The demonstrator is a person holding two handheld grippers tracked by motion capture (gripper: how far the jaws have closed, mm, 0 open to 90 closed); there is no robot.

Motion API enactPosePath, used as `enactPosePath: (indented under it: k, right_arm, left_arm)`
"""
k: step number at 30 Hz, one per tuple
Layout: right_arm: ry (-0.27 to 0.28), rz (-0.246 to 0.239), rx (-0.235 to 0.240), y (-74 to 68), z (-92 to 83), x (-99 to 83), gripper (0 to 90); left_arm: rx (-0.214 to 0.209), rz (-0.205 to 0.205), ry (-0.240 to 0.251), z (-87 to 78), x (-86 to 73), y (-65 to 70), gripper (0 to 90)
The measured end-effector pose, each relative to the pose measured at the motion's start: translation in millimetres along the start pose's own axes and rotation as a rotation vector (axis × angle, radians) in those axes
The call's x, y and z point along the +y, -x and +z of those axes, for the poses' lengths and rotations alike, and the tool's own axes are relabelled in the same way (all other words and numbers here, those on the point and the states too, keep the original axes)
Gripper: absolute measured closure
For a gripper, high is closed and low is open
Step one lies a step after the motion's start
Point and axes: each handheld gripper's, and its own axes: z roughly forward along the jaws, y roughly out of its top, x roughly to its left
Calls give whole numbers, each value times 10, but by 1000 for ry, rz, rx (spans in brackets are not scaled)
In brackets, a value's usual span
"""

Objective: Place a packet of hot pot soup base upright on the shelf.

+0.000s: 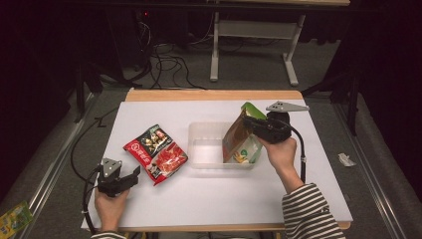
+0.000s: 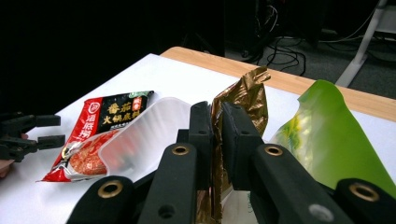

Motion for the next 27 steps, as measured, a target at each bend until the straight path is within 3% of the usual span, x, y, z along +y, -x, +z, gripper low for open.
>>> enactPosePath:
  k: [5,22,27]
  right_arm:
    - [-8,4,-6,12,35,-3,829]
    - [-70,-55,-33,-27,274,-48,822]
    - [-55,-38,-20,-19,245,-54,755]
  left_arm:
    - [0,-1,0,0,0,0,280]
    - [1,0,1,-3,-1,-2,278]
    - [1,-1,1,-3,-1,-2,277]
